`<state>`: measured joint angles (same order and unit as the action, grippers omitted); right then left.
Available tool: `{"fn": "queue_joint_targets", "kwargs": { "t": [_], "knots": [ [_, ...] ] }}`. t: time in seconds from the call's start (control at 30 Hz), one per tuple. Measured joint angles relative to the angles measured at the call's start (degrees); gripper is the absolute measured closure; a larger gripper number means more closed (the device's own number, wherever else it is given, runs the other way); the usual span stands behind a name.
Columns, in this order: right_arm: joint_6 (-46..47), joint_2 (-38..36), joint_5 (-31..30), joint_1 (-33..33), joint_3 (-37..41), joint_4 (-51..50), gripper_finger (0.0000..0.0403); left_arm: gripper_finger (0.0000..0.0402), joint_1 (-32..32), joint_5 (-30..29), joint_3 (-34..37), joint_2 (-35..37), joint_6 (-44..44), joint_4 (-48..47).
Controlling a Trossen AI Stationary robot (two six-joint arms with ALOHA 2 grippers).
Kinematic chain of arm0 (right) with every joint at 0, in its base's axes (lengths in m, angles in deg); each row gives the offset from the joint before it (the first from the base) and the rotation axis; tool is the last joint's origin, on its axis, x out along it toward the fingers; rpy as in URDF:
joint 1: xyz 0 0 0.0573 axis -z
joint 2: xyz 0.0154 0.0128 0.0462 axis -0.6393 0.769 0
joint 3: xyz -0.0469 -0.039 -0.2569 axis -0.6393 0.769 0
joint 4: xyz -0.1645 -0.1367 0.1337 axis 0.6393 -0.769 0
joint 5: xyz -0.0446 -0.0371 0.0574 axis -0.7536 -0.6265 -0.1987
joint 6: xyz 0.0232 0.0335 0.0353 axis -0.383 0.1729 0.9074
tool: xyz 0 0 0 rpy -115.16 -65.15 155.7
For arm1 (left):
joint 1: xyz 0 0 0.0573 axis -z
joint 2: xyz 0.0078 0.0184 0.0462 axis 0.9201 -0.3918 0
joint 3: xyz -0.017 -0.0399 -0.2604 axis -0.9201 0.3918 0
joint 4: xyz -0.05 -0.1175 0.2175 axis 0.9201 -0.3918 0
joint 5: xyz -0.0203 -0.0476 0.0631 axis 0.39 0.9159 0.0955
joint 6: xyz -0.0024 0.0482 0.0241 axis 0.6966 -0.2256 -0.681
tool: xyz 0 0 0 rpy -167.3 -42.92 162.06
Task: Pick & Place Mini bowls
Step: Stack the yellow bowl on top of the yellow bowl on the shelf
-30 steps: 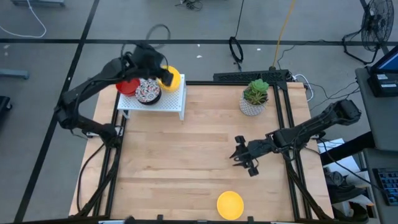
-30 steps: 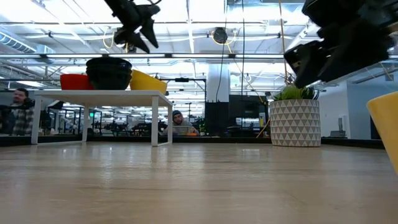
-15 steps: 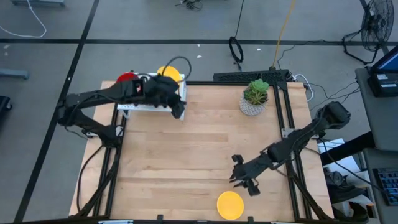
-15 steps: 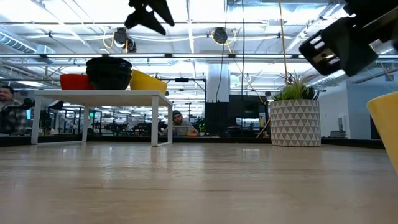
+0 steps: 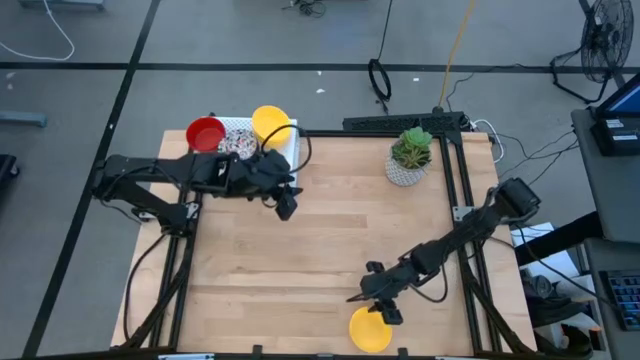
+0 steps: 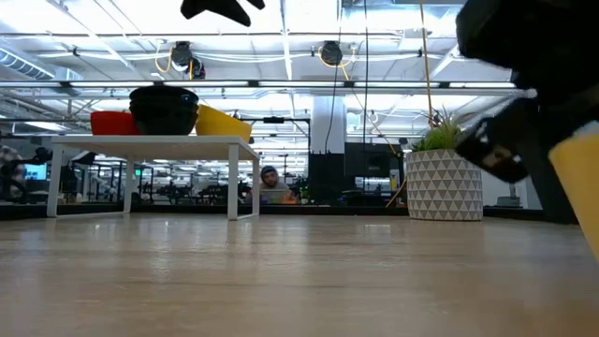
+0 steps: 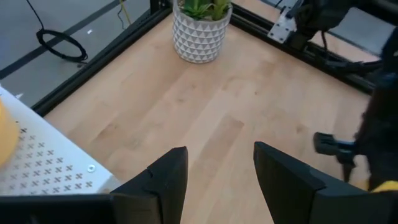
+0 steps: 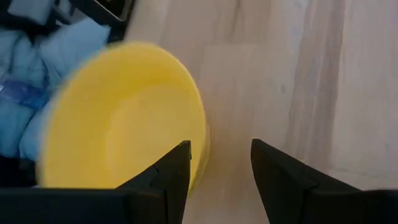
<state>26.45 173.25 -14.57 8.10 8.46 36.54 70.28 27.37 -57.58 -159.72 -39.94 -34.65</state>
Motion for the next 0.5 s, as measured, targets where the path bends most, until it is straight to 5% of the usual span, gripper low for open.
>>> {"fn": "queue_joint_targets", "kwargs": {
  "t": [0.27, 0.5],
  "knots": [
    [-3.0, 3.4, -0.2, -0.3, 0.0, 0.2, 0.0257, 0.0215, 4.0, -2.2, 0.0, 0.0, 1.3, 1.1],
    [-9.3, 1.4, -0.1, 0.0, 0.0, 0.1, 0.0372, 0.0215, 4.8, -3.2, 0.0, 0.0, 0.4, 1.5]
  ]
}}
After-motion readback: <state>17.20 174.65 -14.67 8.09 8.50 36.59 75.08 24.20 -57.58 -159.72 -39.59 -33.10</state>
